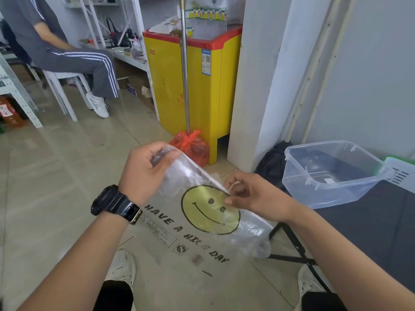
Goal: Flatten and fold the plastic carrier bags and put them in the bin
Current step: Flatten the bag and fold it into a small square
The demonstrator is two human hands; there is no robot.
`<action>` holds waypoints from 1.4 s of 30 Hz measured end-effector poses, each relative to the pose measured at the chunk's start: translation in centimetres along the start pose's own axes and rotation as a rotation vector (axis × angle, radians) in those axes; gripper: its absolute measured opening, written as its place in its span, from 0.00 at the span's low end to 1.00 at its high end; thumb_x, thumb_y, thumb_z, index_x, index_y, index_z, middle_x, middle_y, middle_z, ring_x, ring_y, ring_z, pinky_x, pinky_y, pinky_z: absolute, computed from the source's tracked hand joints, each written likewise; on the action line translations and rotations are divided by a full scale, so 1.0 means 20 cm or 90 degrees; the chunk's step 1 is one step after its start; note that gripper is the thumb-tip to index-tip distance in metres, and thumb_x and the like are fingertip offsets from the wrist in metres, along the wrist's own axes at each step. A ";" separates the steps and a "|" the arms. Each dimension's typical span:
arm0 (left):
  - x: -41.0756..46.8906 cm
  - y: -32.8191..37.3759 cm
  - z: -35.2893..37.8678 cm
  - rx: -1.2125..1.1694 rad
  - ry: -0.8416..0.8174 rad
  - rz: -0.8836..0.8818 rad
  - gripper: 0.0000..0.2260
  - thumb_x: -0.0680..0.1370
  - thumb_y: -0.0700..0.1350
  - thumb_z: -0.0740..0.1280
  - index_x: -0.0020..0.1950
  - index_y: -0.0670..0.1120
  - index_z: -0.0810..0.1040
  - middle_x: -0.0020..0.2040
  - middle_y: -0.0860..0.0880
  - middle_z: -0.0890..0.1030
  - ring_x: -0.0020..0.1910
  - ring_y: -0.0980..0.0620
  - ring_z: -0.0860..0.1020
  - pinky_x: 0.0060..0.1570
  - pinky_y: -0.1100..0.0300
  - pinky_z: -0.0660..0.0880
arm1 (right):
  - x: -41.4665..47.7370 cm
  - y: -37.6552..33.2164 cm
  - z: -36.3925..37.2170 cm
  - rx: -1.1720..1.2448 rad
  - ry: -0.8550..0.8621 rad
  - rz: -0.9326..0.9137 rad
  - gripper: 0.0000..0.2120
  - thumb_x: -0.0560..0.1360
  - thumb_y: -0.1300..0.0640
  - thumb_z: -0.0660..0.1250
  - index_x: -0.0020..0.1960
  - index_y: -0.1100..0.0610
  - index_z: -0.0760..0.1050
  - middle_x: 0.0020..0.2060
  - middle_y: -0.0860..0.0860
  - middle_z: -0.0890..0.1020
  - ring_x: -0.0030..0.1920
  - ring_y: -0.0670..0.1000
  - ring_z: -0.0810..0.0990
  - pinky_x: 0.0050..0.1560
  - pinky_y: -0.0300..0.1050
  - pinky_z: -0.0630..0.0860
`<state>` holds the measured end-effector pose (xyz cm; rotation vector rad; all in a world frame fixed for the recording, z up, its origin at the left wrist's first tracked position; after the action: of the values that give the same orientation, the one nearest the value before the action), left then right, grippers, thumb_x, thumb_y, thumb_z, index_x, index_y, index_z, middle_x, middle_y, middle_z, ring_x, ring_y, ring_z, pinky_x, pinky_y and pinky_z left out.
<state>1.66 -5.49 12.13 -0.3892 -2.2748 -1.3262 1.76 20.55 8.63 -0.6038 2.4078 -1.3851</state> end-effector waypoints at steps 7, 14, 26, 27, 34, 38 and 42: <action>0.01 -0.10 -0.07 -0.100 -0.193 -0.103 0.18 0.74 0.57 0.70 0.36 0.43 0.78 0.27 0.56 0.73 0.27 0.61 0.66 0.27 0.69 0.63 | -0.04 0.02 -0.16 -0.019 0.135 -0.011 0.04 0.77 0.63 0.70 0.44 0.62 0.80 0.39 0.57 0.85 0.38 0.50 0.82 0.45 0.45 0.76; -0.01 -0.12 -0.02 -0.109 -0.215 -0.095 0.24 0.71 0.63 0.68 0.46 0.41 0.80 0.37 0.53 0.81 0.34 0.58 0.76 0.35 0.67 0.70 | -0.04 0.04 -0.20 0.036 0.203 0.000 0.03 0.78 0.66 0.67 0.47 0.65 0.79 0.42 0.60 0.86 0.42 0.60 0.83 0.50 0.48 0.77; 0.02 -0.13 -0.05 -0.085 -0.162 -0.097 0.24 0.68 0.62 0.72 0.46 0.40 0.83 0.29 0.45 0.65 0.26 0.51 0.59 0.25 0.63 0.55 | -0.08 -0.02 -0.16 0.107 0.112 -0.026 0.09 0.76 0.58 0.71 0.49 0.65 0.80 0.44 0.63 0.86 0.47 0.68 0.84 0.54 0.64 0.78; 0.02 -0.13 -0.05 -0.091 -0.153 -0.102 0.22 0.69 0.60 0.72 0.46 0.41 0.83 0.28 0.45 0.67 0.25 0.52 0.60 0.25 0.64 0.57 | -0.08 -0.02 -0.15 0.111 0.111 -0.030 0.14 0.75 0.53 0.73 0.48 0.65 0.80 0.44 0.67 0.84 0.46 0.72 0.82 0.54 0.69 0.76; 0.04 -0.13 -0.07 -0.062 -0.032 -0.136 0.18 0.71 0.54 0.72 0.37 0.39 0.80 0.26 0.45 0.79 0.25 0.52 0.73 0.29 0.63 0.70 | -0.08 -0.02 -0.14 0.109 0.107 -0.022 0.12 0.73 0.52 0.74 0.44 0.62 0.84 0.41 0.65 0.85 0.45 0.73 0.81 0.50 0.60 0.79; 0.04 -0.13 -0.09 -0.061 -0.029 -0.141 0.15 0.71 0.52 0.72 0.37 0.38 0.81 0.27 0.50 0.82 0.24 0.59 0.73 0.27 0.69 0.69 | -0.08 -0.04 -0.14 0.111 0.107 -0.017 0.11 0.73 0.54 0.72 0.43 0.63 0.84 0.39 0.60 0.87 0.44 0.68 0.84 0.51 0.60 0.80; 0.04 -0.15 -0.11 -0.044 -0.038 -0.159 0.24 0.69 0.61 0.71 0.37 0.38 0.80 0.28 0.46 0.80 0.24 0.55 0.73 0.30 0.67 0.70 | -0.08 -0.04 -0.14 0.116 0.115 -0.008 0.12 0.73 0.51 0.73 0.43 0.61 0.85 0.40 0.61 0.87 0.43 0.69 0.84 0.49 0.62 0.80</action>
<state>0.21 -8.95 11.18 -0.1726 -2.3933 -1.5371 2.09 23.03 10.79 -0.4667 2.3790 -1.7072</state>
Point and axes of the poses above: each hand's wrist, its own x-axis towards the middle knuckle, its own z-axis out of the palm, y = z × x, the point moved 1 cm from there along x, towards the middle knuckle
